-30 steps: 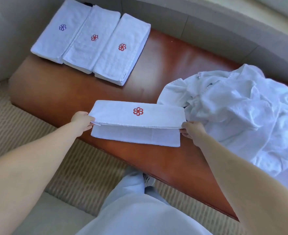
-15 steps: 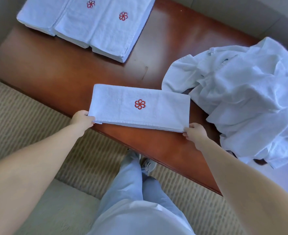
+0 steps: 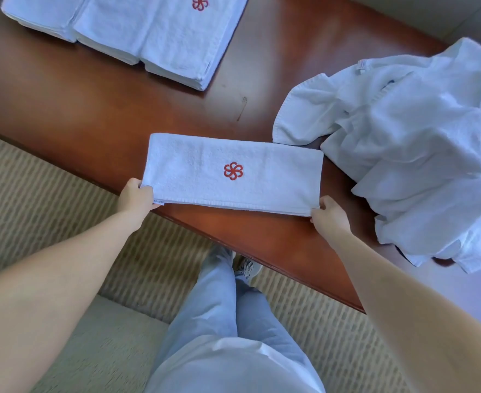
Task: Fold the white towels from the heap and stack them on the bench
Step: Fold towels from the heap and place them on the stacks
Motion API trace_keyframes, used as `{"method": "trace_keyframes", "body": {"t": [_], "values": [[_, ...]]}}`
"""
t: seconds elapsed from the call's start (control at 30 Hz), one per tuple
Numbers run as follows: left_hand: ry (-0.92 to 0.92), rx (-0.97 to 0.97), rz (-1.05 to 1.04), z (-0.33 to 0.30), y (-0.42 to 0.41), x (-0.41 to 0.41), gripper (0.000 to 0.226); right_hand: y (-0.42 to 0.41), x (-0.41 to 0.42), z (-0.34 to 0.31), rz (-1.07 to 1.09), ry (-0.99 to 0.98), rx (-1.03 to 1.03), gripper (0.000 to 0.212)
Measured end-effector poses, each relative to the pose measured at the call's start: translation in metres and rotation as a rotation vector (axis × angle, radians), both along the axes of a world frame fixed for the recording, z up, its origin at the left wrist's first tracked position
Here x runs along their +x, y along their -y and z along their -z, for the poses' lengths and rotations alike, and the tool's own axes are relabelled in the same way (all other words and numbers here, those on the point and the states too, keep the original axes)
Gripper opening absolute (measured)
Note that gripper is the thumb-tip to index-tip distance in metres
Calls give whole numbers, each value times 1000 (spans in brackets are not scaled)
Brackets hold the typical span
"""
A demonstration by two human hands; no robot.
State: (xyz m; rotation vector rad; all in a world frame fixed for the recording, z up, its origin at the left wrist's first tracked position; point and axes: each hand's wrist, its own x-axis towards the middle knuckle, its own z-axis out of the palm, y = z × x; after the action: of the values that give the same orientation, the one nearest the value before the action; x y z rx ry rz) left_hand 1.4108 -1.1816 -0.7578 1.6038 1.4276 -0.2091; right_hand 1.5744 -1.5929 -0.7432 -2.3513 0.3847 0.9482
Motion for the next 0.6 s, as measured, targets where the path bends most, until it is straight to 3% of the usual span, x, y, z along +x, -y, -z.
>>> {"method": "trace_keyframes", "body": {"t": [0.1, 0.27, 0.33, 0.4, 0.5, 0.6], "values": [[-102, 105, 177, 0, 4, 3, 18, -10, 0, -3, -59, 36, -54, 12], [-251, 302, 395, -16, 11, 6, 19, -21, -4, -13, -72, 10, -174, 28], [-218, 430, 431, -23, 13, 6, 29, -27, -7, -21, -61, 86, -242, 39], [-174, 517, 520, -29, 15, 11, 40, -40, -10, -26, -181, 216, -253, 51], [-106, 522, 762, -30, 26, 30, 46, -74, -12, -27, -478, 387, -183, 49], [6, 513, 966, -19, 45, 59, 50, -119, -11, -12, -620, 450, -84, 52]]}}
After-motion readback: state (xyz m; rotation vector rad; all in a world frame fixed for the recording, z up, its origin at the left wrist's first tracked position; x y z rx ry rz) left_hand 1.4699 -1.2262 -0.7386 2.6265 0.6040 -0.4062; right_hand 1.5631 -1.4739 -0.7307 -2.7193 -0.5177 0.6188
